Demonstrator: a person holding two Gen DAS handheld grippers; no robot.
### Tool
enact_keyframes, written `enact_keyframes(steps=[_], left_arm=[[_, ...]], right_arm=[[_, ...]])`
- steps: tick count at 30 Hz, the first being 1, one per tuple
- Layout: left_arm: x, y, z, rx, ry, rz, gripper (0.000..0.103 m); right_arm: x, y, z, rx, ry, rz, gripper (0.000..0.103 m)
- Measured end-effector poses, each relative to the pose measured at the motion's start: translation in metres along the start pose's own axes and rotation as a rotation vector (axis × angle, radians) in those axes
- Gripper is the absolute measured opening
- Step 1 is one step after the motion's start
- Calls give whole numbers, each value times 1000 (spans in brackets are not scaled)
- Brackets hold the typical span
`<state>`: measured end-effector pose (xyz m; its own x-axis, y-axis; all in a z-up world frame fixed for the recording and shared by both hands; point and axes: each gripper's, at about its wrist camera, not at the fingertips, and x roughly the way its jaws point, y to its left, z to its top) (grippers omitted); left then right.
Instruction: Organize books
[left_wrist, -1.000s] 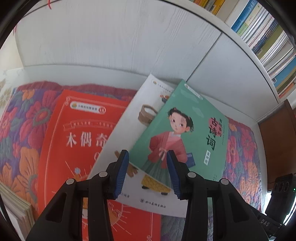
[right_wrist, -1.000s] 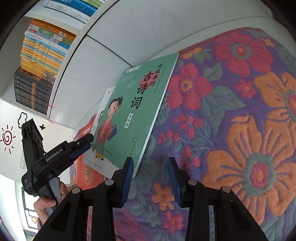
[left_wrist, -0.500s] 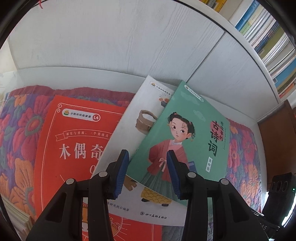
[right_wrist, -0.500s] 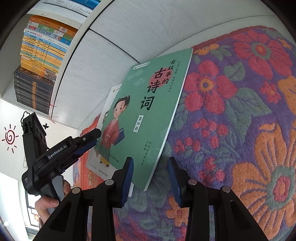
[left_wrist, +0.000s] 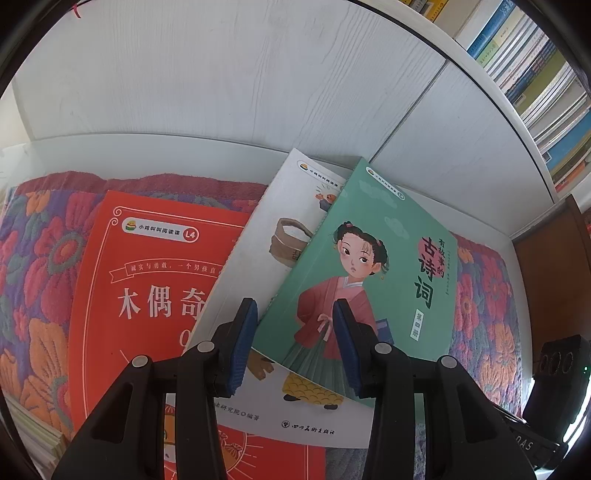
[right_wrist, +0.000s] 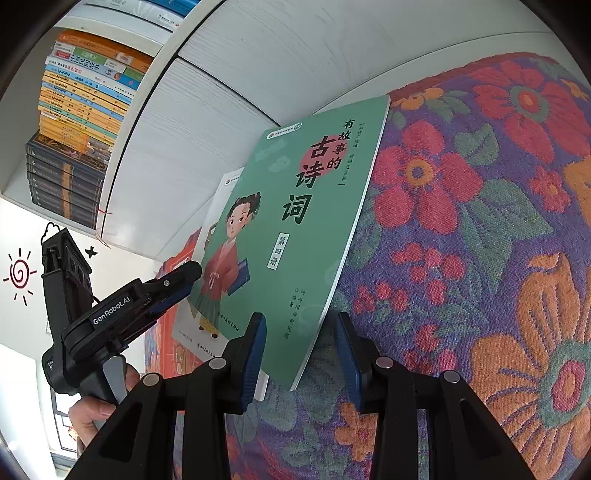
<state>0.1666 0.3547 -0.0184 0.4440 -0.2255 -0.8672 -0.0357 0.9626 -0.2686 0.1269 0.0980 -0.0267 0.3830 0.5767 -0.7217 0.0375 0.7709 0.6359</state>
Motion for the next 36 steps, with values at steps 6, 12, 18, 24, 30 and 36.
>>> enact_keyframes(steps=[6,12,18,24,30,36], left_arm=[[-1,1,-1,-2,0,-3,40],[-2,2,-1,-4,1,-6,40],[-2,2,-1,-1,2,-7,40],[-1,1,0,0,2,-4,40],[1,-5,-2,23,5,5,40],[0,-5,-2,17,17,1,40]], right_arm=[[1,0,0,1,2,-1,37],[1,-1,0,7,2,3,37],[1,-1,0,6,0,2,37],[2,1,0,-1,2,-11,37],[4,6,0,-30,14,-52,25],[1,1,0,-21,17,-55,14]])
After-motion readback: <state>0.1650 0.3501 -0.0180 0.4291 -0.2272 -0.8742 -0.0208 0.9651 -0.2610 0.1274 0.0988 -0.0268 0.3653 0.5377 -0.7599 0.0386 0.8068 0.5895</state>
